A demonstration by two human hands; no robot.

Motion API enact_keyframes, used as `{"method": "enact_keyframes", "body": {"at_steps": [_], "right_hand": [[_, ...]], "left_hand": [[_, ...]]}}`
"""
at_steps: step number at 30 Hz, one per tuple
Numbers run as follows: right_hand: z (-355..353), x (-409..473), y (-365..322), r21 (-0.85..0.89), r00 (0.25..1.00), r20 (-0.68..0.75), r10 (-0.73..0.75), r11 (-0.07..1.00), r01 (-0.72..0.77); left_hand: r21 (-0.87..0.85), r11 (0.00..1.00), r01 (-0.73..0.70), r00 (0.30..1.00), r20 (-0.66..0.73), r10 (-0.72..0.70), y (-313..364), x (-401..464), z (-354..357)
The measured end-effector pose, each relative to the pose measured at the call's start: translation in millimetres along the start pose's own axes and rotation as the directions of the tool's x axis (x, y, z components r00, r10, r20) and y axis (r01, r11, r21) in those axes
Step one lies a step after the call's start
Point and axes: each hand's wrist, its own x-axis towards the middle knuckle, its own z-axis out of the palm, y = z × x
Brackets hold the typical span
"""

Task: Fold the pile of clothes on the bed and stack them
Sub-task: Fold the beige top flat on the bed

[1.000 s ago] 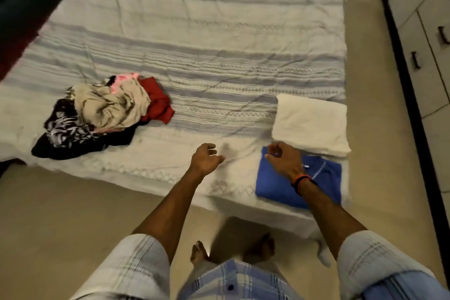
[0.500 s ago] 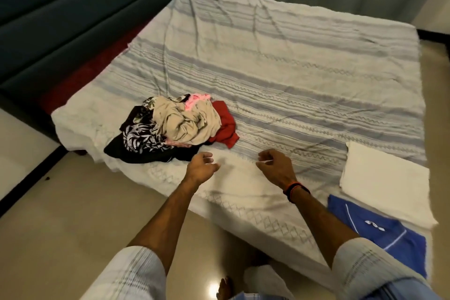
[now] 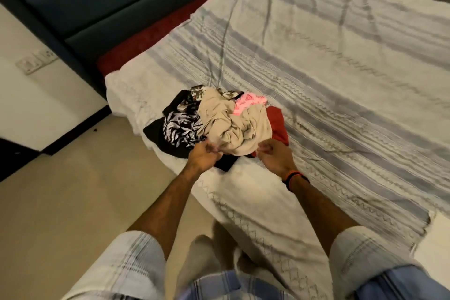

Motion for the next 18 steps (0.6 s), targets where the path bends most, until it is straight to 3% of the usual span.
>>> {"method": "enact_keyframes", "body": {"at_steps": [9,13,18], "right_hand": [[44,105,-50,-0.030,0.995,0.101,0.007,1.000,-0.004],[65,144,-72,-0.083,0.997,0.070,0.019,0.996,-0.013],[84,175,-87,-0.141,0.997,0.073,0.035,0.990,-0.025]], "left_hand": [[-0.033,0.993,0.112,0.994,0.019,-0.111,10,103,-30],[0.104,0.986,0.134,0.991,-0.043,-0.130,17,148,-40],[0.251,0.966,0.066,0.998,0.000,-0.068,15,182,-32]]}}
